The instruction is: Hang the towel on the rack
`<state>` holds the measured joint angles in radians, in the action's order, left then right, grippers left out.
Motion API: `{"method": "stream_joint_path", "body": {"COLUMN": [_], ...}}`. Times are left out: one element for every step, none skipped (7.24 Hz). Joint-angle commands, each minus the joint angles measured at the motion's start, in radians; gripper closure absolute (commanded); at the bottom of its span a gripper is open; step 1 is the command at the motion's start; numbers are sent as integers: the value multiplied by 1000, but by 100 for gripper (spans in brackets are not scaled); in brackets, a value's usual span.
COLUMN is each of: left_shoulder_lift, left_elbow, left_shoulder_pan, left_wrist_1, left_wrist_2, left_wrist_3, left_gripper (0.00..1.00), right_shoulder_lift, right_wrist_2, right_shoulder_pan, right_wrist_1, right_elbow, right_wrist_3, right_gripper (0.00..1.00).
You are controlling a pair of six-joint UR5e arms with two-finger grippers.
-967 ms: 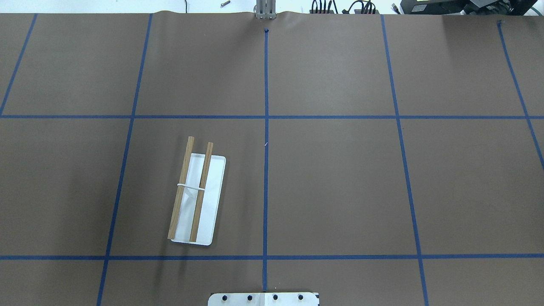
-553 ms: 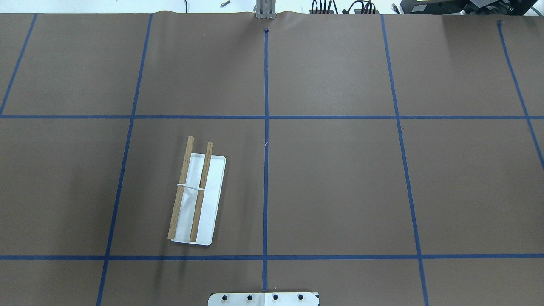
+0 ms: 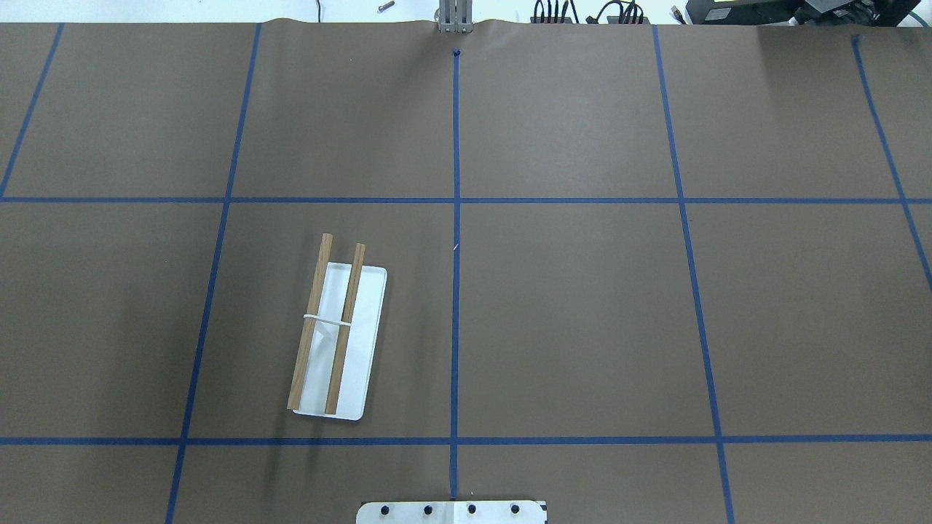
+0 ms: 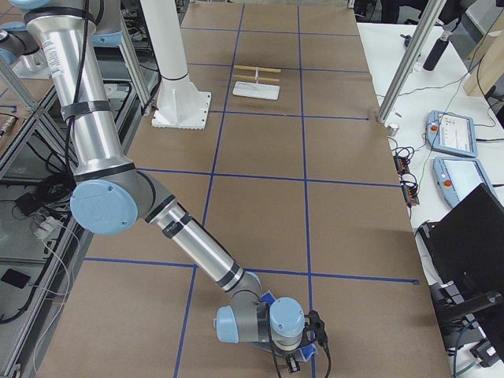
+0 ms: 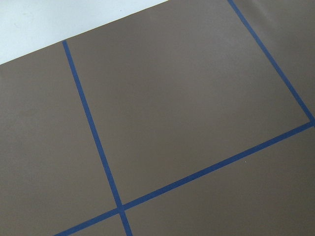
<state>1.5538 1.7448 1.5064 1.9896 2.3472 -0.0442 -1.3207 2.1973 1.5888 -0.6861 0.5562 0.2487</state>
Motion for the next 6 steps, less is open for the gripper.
{"method": "stream_joint_path", "body": {"left_shoulder_lift": [2, 2, 3, 3, 8, 9], "left_elbow": [-1, -1, -1, -2, -10, -13], "left_shoulder_pan": [0, 0, 0, -2, 0, 0], "left_wrist_1": [0, 0, 0, 0, 0, 0], "left_wrist_2": [0, 0, 0, 0, 0, 0], "left_wrist_3": [0, 0, 0, 0, 0, 0], "left_gripper": [1, 1, 1, 1, 1, 1], "right_shoulder_lift": [0, 0, 0, 0, 0, 3], "right_wrist_2": [-2, -2, -4, -4, -5, -1], "right_shoulder_pan": [-1, -1, -1, -1, -1, -1], "right_wrist_1": [-1, 0, -1, 0, 0, 0], "right_elbow": [-2, -5, -6, -6, -4, 7], "right_wrist_3": [0, 0, 0, 0, 0, 0], "right_gripper": [75, 78, 78, 83, 100, 100]}}
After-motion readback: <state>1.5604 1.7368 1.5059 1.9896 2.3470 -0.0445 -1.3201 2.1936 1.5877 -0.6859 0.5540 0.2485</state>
